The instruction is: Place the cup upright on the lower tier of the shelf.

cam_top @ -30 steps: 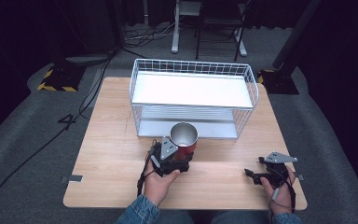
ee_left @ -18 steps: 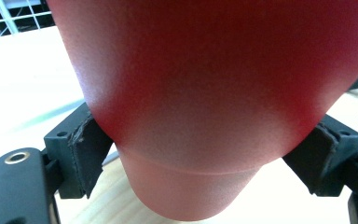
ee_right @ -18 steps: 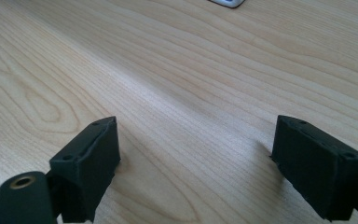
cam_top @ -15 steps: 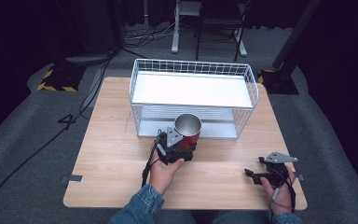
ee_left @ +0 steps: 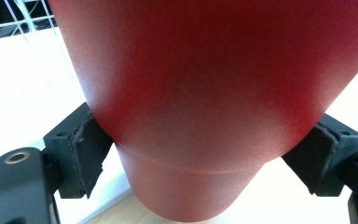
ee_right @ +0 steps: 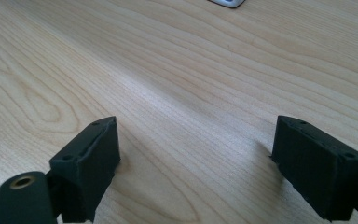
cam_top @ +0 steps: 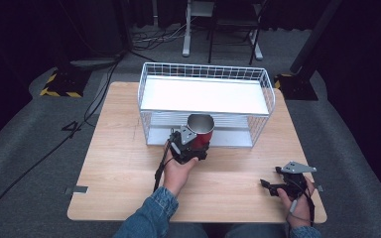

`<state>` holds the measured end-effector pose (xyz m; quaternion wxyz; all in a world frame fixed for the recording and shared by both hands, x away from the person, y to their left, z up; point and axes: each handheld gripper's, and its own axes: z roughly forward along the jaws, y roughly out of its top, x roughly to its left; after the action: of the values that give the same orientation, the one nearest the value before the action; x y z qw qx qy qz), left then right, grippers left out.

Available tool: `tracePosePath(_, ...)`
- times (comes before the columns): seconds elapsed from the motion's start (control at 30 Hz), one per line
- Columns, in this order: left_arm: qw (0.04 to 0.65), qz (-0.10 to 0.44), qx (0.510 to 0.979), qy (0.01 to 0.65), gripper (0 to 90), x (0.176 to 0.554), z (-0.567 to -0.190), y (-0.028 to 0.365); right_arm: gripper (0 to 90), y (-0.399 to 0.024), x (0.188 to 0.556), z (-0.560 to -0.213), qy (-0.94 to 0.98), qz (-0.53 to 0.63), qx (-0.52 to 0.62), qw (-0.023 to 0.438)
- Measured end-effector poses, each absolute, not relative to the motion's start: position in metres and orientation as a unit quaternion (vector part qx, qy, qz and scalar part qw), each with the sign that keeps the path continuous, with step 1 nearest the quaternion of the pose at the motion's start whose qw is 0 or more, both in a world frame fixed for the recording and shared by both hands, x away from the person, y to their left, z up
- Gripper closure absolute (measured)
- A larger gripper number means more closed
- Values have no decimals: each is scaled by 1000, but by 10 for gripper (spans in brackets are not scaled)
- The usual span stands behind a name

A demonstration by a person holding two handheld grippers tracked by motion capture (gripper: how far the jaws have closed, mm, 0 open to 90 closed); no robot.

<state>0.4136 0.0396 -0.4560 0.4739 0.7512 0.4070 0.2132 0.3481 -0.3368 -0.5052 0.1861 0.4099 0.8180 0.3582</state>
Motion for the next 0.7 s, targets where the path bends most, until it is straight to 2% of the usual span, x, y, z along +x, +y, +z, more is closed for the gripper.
tracePosePath(0.3,482,235,739,407,159,433,-463,34,152,-337,348,-505,818,358,410,186)
tracePosePath(0.7,490,234,728,420,159,455,-471,27,151,-337,348,-505,818,358,410,185)
